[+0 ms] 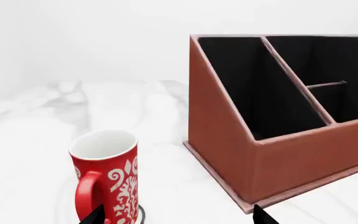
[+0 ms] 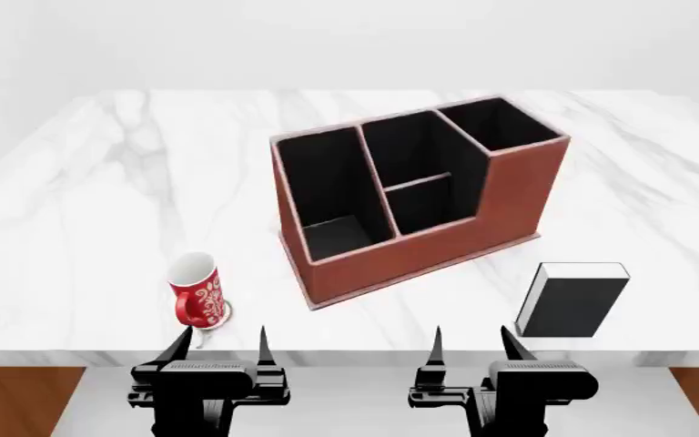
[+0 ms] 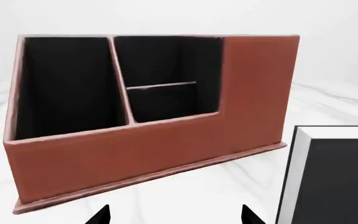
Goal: Pick up the book and place it in the left compartment of the caddy.
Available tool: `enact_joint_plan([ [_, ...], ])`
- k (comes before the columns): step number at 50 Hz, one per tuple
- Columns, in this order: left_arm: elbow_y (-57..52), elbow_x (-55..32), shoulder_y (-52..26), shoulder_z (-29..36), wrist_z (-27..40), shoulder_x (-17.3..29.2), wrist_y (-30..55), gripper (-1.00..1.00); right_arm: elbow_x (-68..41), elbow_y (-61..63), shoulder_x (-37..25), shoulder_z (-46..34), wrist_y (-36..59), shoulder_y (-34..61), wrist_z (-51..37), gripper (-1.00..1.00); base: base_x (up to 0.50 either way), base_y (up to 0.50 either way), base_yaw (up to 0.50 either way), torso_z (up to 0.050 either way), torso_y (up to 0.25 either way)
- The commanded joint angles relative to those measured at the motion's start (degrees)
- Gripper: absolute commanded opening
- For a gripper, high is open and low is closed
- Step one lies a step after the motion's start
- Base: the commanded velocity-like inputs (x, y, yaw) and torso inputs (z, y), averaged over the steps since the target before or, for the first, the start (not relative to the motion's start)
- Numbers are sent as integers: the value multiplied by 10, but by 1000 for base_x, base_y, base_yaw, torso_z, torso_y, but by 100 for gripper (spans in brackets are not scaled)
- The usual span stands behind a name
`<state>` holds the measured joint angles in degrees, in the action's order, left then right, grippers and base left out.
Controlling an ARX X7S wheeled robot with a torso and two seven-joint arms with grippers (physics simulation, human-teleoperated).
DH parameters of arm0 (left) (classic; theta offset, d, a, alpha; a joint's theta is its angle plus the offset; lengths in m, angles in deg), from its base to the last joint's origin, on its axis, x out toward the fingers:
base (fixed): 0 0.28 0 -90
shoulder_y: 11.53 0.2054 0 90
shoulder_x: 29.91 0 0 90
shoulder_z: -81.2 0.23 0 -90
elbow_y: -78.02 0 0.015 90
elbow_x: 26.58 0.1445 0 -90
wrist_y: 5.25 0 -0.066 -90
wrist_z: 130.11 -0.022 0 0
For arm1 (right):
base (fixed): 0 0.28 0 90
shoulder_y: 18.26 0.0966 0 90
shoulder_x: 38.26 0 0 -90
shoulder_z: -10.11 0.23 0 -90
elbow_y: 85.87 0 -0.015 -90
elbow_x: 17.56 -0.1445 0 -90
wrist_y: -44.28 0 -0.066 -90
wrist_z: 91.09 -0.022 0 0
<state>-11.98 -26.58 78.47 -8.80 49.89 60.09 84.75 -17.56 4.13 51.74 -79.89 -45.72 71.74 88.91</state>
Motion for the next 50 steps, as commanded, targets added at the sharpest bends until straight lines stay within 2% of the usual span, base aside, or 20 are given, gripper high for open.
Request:
enact_joint_plan([
  [1,-1,-15,-2,8,10,8,8,100,4,-8,-10,-15,-5,0,-16,100,0,0,0,0,0],
  [29,-8,-41,1,46,55,43,9,100,-21,-4,-40,-60,3,2,-57,100,0,0,0,0,0],
  [31,-6,-43,1,48,56,44,5,100,-39,11,-43,-59,29,4,-49,100,0,0,0,0,0],
  [37,-4,-50,3,52,57,48,-1,100,-38,-3,-45,-65,14,3,-56,100,0,-475,0,0,0],
  [50,0,-58,1,62,66,56,-5,100,-45,-3,-54,-76,14,3,-64,100,0,0,0,0,0],
])
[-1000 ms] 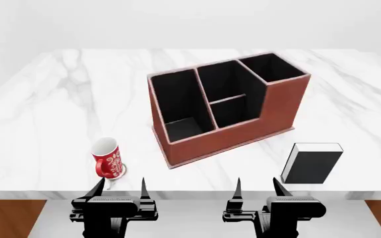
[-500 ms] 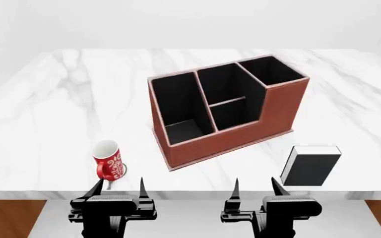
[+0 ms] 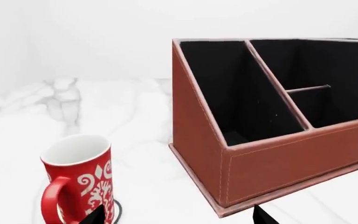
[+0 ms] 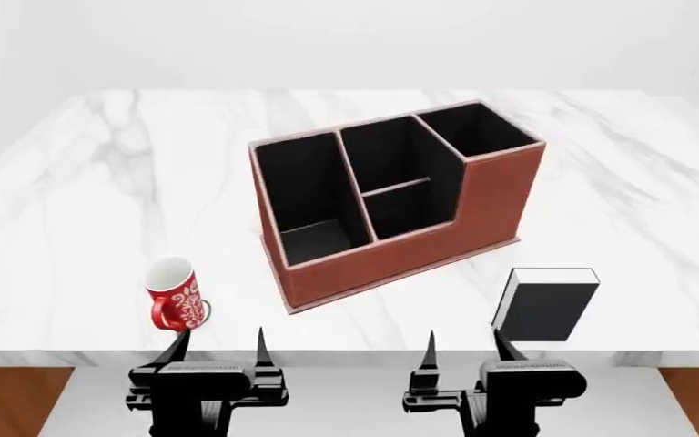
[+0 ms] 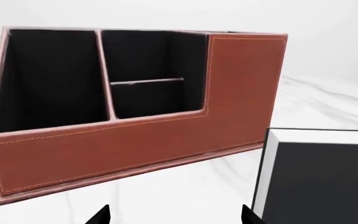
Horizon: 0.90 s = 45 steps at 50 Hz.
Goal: Pick up the book and place it in the left compartment of the caddy.
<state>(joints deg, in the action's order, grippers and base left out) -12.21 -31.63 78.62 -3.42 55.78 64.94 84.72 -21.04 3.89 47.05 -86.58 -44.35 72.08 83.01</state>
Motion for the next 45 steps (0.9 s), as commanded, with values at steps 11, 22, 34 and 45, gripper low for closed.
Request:
enact_joint_plan([
  [11,-3,-14,-1,15,14,15,-3,100,-15,7,-14,-20,8,1,-12,100,0,-298,0,0,0],
  [22,-30,-20,-3,17,26,25,26,100,-25,66,-25,-27,64,9,-18,100,0,0,0,0,0],
  [34,-278,-28,-43,2,63,69,284,100,-134,322,-72,13,356,85,-9,100,0,0,0,0,0],
  [45,-263,-32,-35,1,64,70,264,100,-116,298,-78,5,333,95,-16,100,0,0,0,0,0],
])
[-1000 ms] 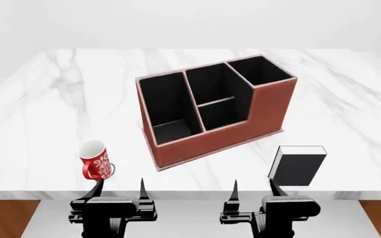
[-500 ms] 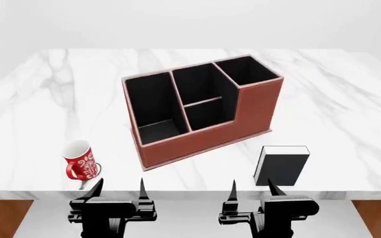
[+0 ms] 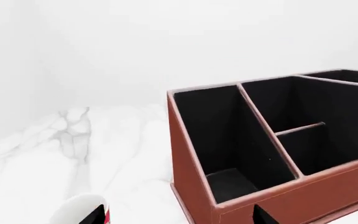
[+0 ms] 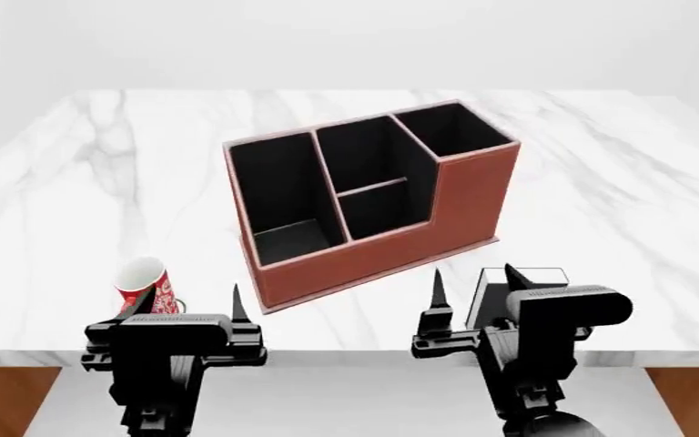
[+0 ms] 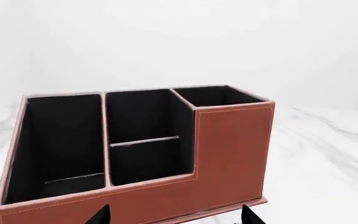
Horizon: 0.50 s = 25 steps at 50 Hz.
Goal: Pick up the book and place it in the left compartment of the caddy.
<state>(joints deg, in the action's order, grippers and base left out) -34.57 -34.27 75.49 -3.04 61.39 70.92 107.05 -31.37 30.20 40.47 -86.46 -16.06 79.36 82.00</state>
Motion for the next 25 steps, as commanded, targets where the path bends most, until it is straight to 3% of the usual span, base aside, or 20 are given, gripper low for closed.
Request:
enact_joint_plan([
  [1,-40,-6,-3,-3,9,11,40,100,-11,32,-13,3,46,22,-6,100,0,0,0,0,0],
  [6,-39,-7,-2,-3,9,13,34,100,-14,34,-16,2,37,17,-1,100,32,0,0,0,0],
  [25,-82,-23,-10,-9,16,25,76,100,-31,81,-31,14,94,48,-19,100,500,0,0,0,0],
])
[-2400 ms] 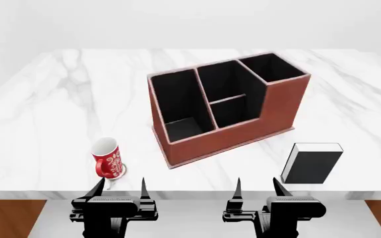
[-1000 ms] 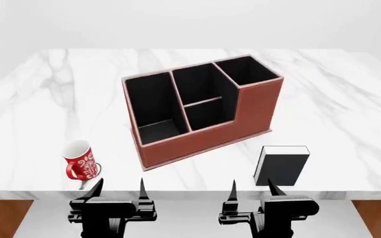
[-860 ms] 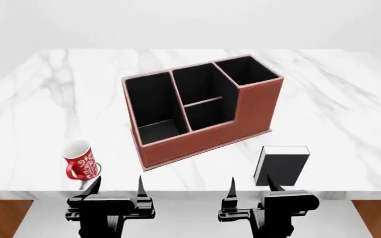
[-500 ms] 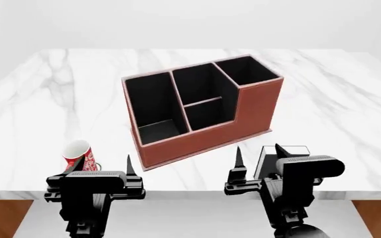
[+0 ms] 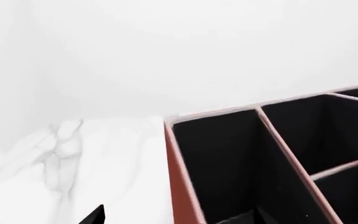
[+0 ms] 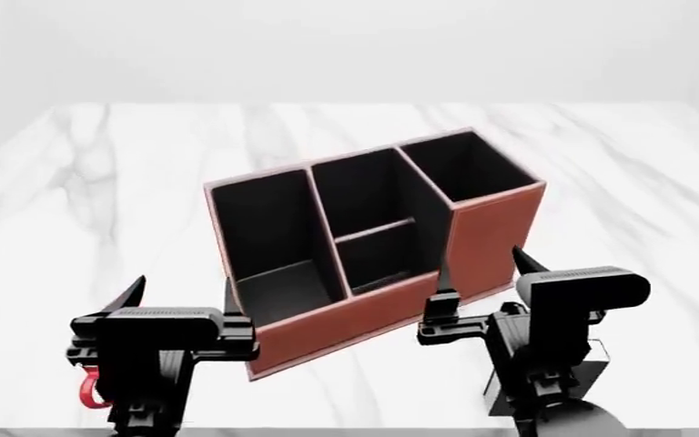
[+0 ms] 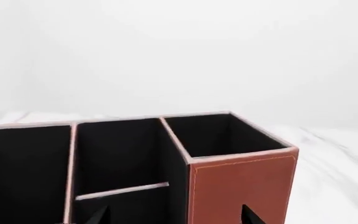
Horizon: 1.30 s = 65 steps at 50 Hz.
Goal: Pick up the book and place it in the left compartment of the caddy.
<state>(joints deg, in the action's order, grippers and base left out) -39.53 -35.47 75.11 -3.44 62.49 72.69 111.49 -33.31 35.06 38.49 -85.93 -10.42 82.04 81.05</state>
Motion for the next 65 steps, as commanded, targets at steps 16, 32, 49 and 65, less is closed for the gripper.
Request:
enact_joint_plan([
  [16,-111,-33,-23,-16,16,23,116,100,-89,136,-37,70,186,79,-24,100,500,0,0,0,1],
  [32,-102,-38,-20,-18,18,25,108,100,-98,138,-49,79,203,88,-28,100,34,0,0,0,1],
  [49,-104,-44,-15,-30,24,30,102,100,-95,132,-51,74,210,99,-42,100,186,0,0,0,1],
  [65,-210,-59,46,-196,88,43,152,100,-94,120,-52,72,202,99,-46,100,0,0,0,0,0],
])
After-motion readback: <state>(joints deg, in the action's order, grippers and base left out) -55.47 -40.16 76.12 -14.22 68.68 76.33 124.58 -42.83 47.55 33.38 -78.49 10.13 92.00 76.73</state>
